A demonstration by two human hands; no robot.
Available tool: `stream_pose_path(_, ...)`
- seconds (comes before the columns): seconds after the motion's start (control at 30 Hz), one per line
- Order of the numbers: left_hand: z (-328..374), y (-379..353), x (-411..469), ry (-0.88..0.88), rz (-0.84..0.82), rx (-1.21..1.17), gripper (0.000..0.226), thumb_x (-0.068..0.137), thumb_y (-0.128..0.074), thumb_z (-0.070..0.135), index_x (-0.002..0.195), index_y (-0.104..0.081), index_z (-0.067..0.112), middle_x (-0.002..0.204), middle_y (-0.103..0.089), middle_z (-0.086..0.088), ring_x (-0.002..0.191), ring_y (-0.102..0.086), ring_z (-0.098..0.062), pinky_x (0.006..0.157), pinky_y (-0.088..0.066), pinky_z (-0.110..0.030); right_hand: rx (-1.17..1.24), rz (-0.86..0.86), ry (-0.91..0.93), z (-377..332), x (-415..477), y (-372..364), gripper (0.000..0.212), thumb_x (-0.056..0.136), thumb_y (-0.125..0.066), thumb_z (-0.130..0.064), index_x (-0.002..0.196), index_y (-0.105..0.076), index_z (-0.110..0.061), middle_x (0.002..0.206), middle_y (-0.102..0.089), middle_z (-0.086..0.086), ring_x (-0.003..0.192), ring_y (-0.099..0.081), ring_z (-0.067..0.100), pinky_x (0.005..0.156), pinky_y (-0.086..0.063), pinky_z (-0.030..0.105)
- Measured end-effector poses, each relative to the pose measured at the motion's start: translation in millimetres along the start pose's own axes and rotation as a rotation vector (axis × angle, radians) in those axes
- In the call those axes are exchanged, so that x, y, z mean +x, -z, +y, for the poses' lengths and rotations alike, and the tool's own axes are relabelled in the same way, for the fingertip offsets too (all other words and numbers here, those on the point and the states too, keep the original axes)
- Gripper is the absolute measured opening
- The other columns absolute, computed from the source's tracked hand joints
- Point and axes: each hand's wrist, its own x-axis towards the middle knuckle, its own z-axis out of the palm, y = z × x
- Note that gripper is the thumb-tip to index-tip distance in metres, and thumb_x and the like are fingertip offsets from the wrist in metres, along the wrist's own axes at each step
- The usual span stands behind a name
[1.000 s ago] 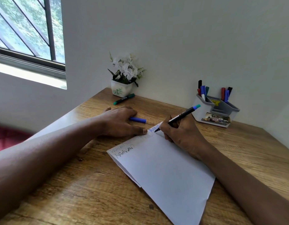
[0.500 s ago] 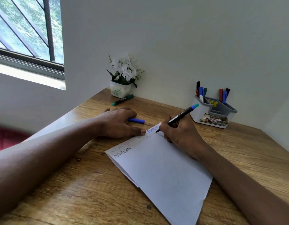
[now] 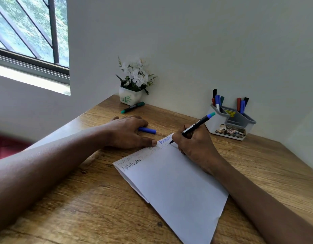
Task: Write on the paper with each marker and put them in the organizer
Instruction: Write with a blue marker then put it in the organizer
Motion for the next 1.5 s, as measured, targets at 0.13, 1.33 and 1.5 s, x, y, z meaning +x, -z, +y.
stream_pose_path(0.13,-1.2,-0.3,-0.3,-0.003,0.006,-0.005,0.086,0.085,-0.052,0.077,0.156,-0.036,0.031,0.166,-0.028,0.006,0.151,-0.028,-0.019,0.124,-0.019,-0.052,-0.001,0.012,-0.01,-0.5,-0.5,0.6,0.027,0.084,-0.068,-0.011,0.061,-0.055,-0.016,0.047,-0.058,-0.003,0.042,-0.051,0.01,0.051,-0.043,0.027)
stream_pose_path(1.33,-1.6,0.4,0.6,-0.013,0.005,0.005,0.084,0.085,-0.051,0.077,0.155,-0.037,0.032,0.163,-0.033,0.007,0.148,-0.033,-0.019,0.122,-0.024,-0.051,-0.057,0.106,-0.076,1.9,-0.8,-1.3,0.022,0.084,-0.072,-0.015,0.065,-0.061,-0.014,0.054,-0.066,0.003,0.049,-0.059,0.012,0.059,-0.053,0.035)
stream_pose_path(1.5,-0.5,1.2,-0.6,-0.018,0.004,0.005,0.084,0.086,-0.051,0.076,0.155,-0.036,0.031,0.164,-0.031,0.008,0.148,-0.032,-0.019,0.122,-0.024,-0.05,-0.036,0.103,-0.1,2.3,-0.3,-1.5,0.024,0.084,-0.071,-0.015,0.064,-0.059,-0.016,0.054,-0.066,0.001,0.05,-0.059,0.012,0.06,-0.054,0.036)
